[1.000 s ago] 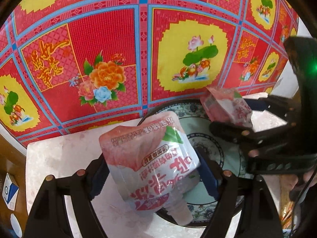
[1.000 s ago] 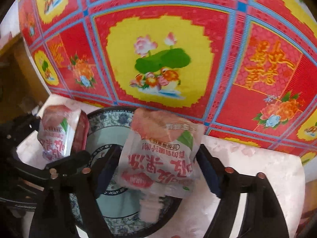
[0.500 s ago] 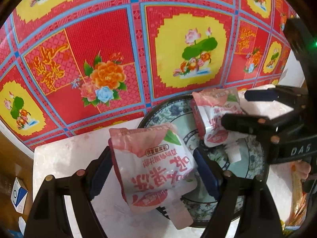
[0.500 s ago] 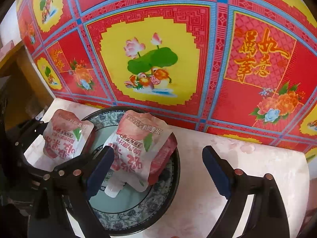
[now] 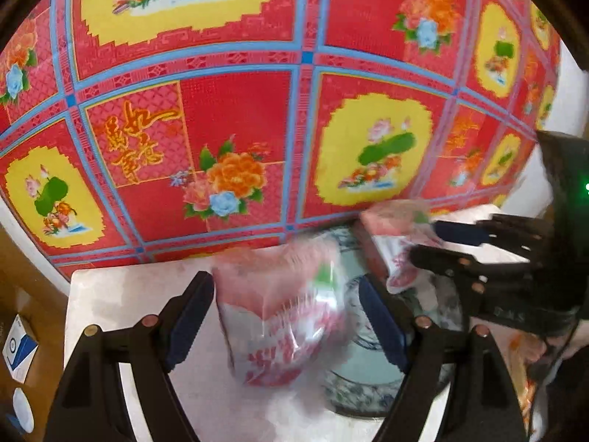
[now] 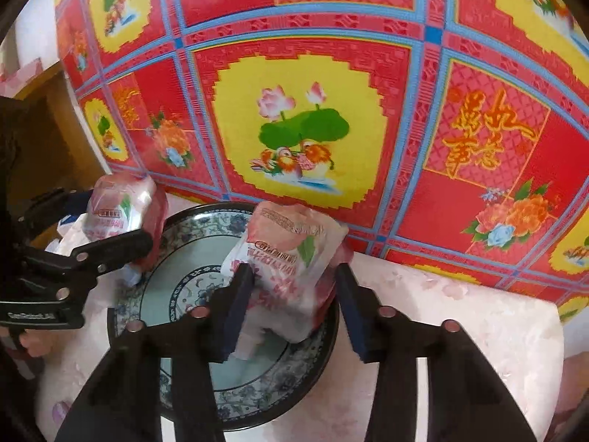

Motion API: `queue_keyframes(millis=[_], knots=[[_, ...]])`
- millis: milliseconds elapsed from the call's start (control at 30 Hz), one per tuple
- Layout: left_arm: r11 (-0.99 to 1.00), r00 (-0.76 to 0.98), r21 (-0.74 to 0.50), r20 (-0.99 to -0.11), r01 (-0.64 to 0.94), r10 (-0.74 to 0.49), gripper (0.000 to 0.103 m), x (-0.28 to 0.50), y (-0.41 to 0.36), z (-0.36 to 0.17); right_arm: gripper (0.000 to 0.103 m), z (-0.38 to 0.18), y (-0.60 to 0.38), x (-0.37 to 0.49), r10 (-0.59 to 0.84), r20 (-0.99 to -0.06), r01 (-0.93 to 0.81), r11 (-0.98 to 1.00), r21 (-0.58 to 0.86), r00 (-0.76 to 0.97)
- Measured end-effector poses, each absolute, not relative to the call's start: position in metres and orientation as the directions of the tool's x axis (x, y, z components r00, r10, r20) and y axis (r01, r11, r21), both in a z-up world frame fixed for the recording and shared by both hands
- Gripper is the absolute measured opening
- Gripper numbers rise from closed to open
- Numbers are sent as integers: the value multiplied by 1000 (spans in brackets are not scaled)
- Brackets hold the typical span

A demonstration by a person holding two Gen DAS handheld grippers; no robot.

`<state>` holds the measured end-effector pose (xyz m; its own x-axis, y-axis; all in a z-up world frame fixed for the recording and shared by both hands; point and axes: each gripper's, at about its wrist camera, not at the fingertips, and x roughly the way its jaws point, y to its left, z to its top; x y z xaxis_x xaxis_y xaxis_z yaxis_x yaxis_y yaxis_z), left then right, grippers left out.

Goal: Organize snacks
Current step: 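Lower the pouches onto the plate and open both grippers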

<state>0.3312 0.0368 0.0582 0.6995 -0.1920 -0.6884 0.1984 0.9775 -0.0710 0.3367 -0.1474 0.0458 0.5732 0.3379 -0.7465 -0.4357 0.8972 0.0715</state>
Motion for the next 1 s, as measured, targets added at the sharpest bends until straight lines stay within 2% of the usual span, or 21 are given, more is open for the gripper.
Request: queue_keyframes(millis=[167, 367, 433, 633, 767, 867, 1000], knots=[[978, 702, -52, -689, 201, -180, 85, 329, 37, 60, 41, 45, -144, 336, 339, -751, -445, 893, 68, 566], [989, 665, -7, -739, 150, -106, 84, 315, 36, 69, 45, 42, -146, 338, 345, -755, -434, 897, 89, 558], [986, 658, -24, -742, 167, -130, 84, 310, 41, 77, 46, 42, -150, 337, 344, -756, -431, 898, 92, 557], [956, 571, -43, -794, 291, -209, 74, 303, 25, 74, 46, 41, -149, 335, 344, -760, -428, 899, 96, 552], [952, 531, 19, -833, 307, -155, 63, 306, 6, 52, 46, 40, -147, 335, 342, -765, -429, 898, 96, 545], [962, 554, 33, -823, 273, -129, 63, 310, -3, 47, 47, 39, -145, 335, 343, -766, -430, 898, 96, 544], [963, 560, -47, -806, 264, -192, 63, 315, -10, 45, 46, 38, -143, 335, 345, -767, -433, 896, 98, 540]])
